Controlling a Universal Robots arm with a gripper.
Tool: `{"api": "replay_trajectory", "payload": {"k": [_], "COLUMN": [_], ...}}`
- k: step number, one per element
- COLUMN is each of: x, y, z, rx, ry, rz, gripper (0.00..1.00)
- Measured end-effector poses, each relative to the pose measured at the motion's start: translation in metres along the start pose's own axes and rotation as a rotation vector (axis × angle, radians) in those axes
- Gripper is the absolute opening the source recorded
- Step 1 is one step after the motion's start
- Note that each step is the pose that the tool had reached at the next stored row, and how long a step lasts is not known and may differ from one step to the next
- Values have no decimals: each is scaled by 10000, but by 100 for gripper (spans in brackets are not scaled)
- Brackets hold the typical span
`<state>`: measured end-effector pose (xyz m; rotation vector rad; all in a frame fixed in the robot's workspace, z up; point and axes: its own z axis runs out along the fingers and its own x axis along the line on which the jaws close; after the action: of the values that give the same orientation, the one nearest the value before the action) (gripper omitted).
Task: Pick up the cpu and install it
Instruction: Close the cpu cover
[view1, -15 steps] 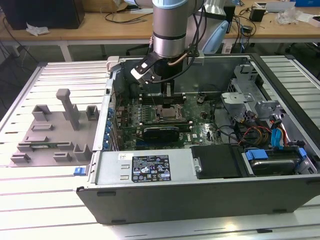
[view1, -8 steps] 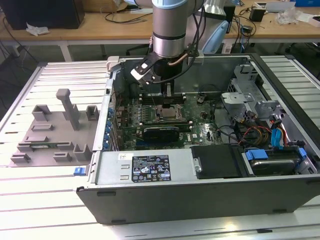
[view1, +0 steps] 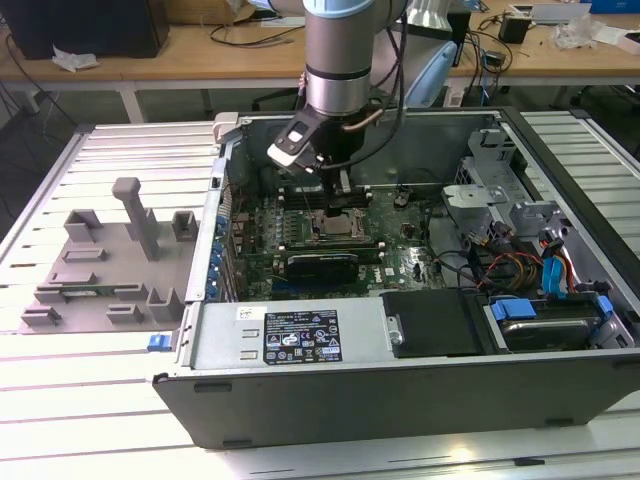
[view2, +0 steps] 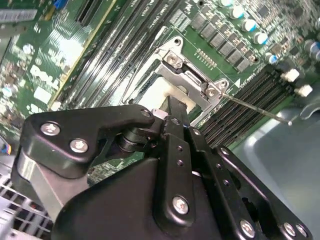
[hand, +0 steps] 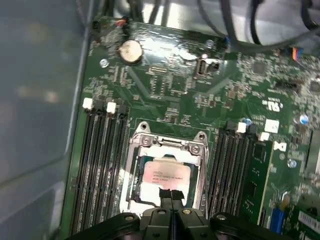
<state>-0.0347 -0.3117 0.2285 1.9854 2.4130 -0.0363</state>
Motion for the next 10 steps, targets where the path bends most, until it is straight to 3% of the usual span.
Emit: {"api": "replay_trajectory", "payload": {"k": [5, 6, 8, 10], "x": [0, 0, 0, 0], "y": [0, 0, 0, 0], "z": [4, 4, 5, 5], "rx": [-47, -64, -84, -98], "ry": [-11, -16, -22, -26], "rz": [-1668, -2310, -3046, -3574], "gripper": [11, 11, 11, 11]}}
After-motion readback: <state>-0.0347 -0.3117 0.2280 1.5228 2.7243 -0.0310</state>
